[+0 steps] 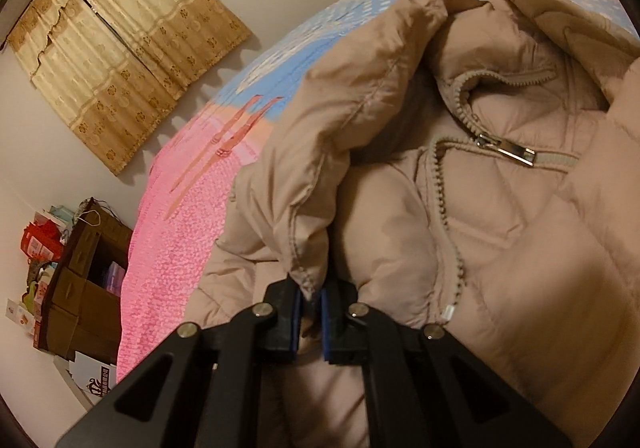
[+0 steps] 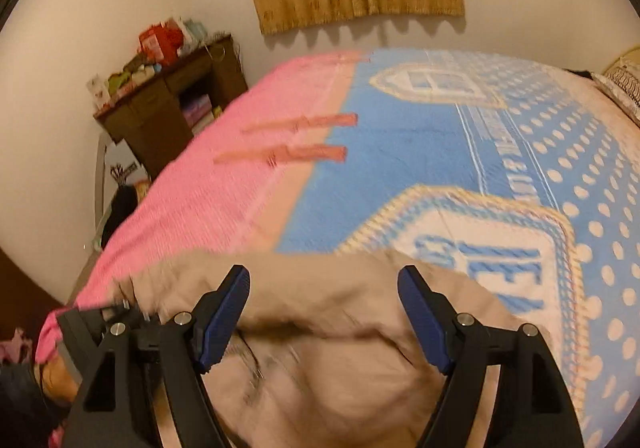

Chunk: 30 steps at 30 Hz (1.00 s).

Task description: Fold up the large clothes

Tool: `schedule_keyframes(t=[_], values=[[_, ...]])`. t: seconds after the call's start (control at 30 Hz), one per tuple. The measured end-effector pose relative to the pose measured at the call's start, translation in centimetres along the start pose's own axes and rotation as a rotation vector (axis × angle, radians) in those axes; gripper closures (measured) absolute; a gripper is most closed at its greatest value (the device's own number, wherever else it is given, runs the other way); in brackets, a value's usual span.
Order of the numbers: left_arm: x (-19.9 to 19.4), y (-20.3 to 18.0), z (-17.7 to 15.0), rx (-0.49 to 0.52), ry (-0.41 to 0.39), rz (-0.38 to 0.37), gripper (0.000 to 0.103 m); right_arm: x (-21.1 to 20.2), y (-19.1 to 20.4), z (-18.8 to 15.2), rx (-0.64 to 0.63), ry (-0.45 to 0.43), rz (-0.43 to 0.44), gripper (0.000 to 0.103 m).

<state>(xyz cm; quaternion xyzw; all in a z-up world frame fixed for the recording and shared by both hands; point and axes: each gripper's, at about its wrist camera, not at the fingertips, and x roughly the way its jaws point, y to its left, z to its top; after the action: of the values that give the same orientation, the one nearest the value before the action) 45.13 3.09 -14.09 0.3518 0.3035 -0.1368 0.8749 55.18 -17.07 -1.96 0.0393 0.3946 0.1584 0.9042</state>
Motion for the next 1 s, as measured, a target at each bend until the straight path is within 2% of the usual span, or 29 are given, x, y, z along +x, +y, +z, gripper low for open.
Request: schedule_keyframes(t=[0.03,0.1,0.13,0.17,0.2,0.23,0.27,0.3,0.33,0.37,0.4,0.43,0.5,0.57,0.6,0.67,0.73,0.8,0.87,0.93,1.0], values=[[-0.1,-0.2,0.0,0.001,-0.001,0.004,0.097,0.7,1.0,0.3,-0.029,-0.014,-0.009,0.026],[-0.4,-0.1,0.0,-0.006,-0.004,0.008,0.096,2.5,2.5,0.3,-0.123,0.020,-0.058,0.031],[-0.8,-0.1,0.0,-0.017,-0.009,0.010,0.093,4.5,2.9,0.0,-0.152,0.083,-0.073,0.047],[-1.4,0.3,0.1,-0.035,-0.019,0.010,0.091,5.9,2.6,-0.4,-0.150,0.139,-0.073,0.071],[-2.5,0.8,0.2,-0.065,-0.042,0.011,0.086,7.1,2.2,-1.1,-0.137,0.179,-0.082,0.074],[-3.9,1.5,0.4,-0.112,-0.076,-0.010,0.085,8.0,2.0,-2.0,-0.143,0.207,-0.096,0.074],[-4.9,2.3,0.5,-0.153,-0.100,-0.040,0.083,8.8,2.0,-3.0,-0.170,0.240,-0.096,0.074],[-6.4,3.2,0.7,-0.212,-0.141,-0.087,0.076,9.2,2.1,-3.9,-0.199,0.249,-0.108,0.074],[-7.4,3.8,0.9,-0.248,-0.173,-0.106,0.053,9.3,2.3,-4.7,-0.230,0.241,-0.128,0.074],[-8.6,4.5,1.4,-0.289,-0.214,-0.095,0.036,9.3,2.4,-5.5,-0.249,0.223,-0.138,0.074],[-9.2,4.9,1.8,-0.320,-0.240,-0.074,0.015,9.4,2.3,-5.9,-0.248,0.215,-0.140,0.074],[-9.4,5.3,2.5,-0.354,-0.255,-0.072,0.013,9.6,2.3,-6.2,-0.244,0.208,-0.144,0.074],[-8.3,6.4,4.4,-0.435,-0.231,-0.088,0.013,9.9,2.3,-6.5,-0.249,0.198,-0.158,0.074],[-6.4,6.7,6.0,-0.460,-0.200,-0.033,0.013,10.2,2.4,-6.8,-0.252,0.182,-0.170,0.074],[-5.0,6.5,6.8,-0.435,-0.165,0.000,0.013,10.2,2.5,-7.0,-0.255,0.174,-0.171,0.074],[-1.3,5.8,7.4,-0.392,-0.030,0.067,0.013,10.0,2.1,-7.2,-0.247,0.157,-0.157,0.074],[2.3,5.5,6.4,-0.388,0.137,0.105,0.021,9.5,1.1,-7.3,-0.202,0.142,-0.107,0.074],[3.8,5.7,4.7,-0.447,0.214,0.058,0.020,8.7,0.0,-7.3,-0.138,0.121,-0.041,0.074],[4.4,5.8,3.4,-0.471,0.230,0.040,0.015,8.2,-1.1,-7.2,-0.071,0.111,0.025,0.074],[4.4,5.7,2.6,-0.486,0.217,0.036,0.014,7.0,-1.8,-6.9,-0.012,0.096,0.071,0.074],[4.3,5.1,2.1,-0.497,0.202,0.043,0.014,5.4,-2.3,-6.7,0.047,0.026,0.077,0.074]])
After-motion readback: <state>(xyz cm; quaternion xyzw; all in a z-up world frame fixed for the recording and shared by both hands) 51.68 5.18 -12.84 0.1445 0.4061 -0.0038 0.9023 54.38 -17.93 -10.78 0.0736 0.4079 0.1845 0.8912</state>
